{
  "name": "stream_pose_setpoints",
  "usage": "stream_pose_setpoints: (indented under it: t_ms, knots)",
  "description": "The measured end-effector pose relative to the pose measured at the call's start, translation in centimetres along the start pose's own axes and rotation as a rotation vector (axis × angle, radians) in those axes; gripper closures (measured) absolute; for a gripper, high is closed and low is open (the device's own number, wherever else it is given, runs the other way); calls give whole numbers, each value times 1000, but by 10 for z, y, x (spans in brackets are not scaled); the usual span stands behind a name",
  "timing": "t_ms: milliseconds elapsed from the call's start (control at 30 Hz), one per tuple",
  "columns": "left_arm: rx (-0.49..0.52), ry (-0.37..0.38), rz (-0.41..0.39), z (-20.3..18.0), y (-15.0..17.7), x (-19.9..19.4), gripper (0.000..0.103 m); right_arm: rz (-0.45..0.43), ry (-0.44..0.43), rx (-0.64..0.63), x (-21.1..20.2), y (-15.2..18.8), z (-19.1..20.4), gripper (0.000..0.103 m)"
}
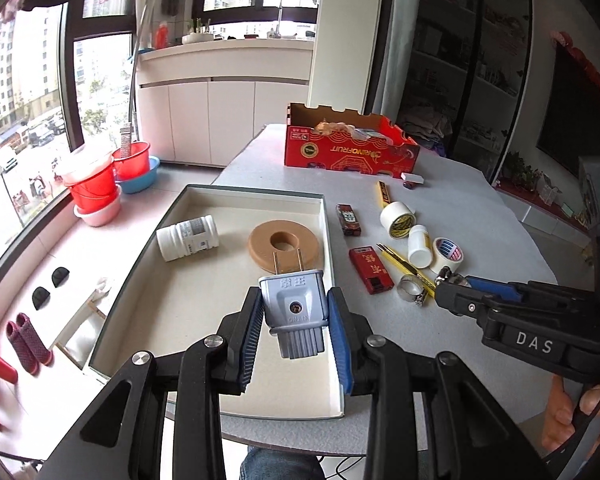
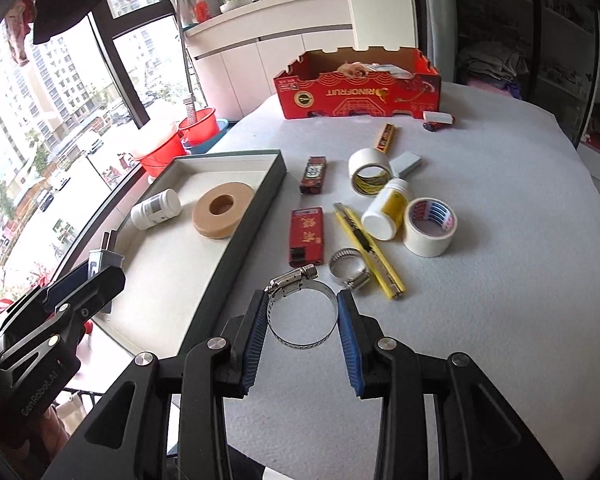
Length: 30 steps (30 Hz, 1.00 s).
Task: Organize rigid objects
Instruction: 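Carry the plug and clamp over the tray and open the left gripper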
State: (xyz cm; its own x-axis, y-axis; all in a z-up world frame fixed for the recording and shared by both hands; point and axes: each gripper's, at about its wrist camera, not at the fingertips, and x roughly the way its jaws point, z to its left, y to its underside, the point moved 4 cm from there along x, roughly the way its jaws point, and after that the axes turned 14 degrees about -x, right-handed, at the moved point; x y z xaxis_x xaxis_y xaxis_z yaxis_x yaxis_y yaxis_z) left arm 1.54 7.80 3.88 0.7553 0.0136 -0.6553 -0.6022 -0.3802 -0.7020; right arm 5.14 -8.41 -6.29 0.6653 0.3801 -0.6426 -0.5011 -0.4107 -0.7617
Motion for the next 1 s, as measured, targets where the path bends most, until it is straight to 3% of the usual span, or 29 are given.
stream_pose_setpoints:
  t_ms: [267, 533, 1000]
  knots:
    - [-78, -77, -30, 49, -11, 5, 68, -7, -52, -100, 17, -36, 48, 67]
    - [-149, -111, -30, 87, -16, 12, 68, 15, -76, -120, 35, -48, 66, 67]
    - [-149, -124, -26, 88, -29, 31, 68, 33, -92, -117, 52, -59, 72, 67]
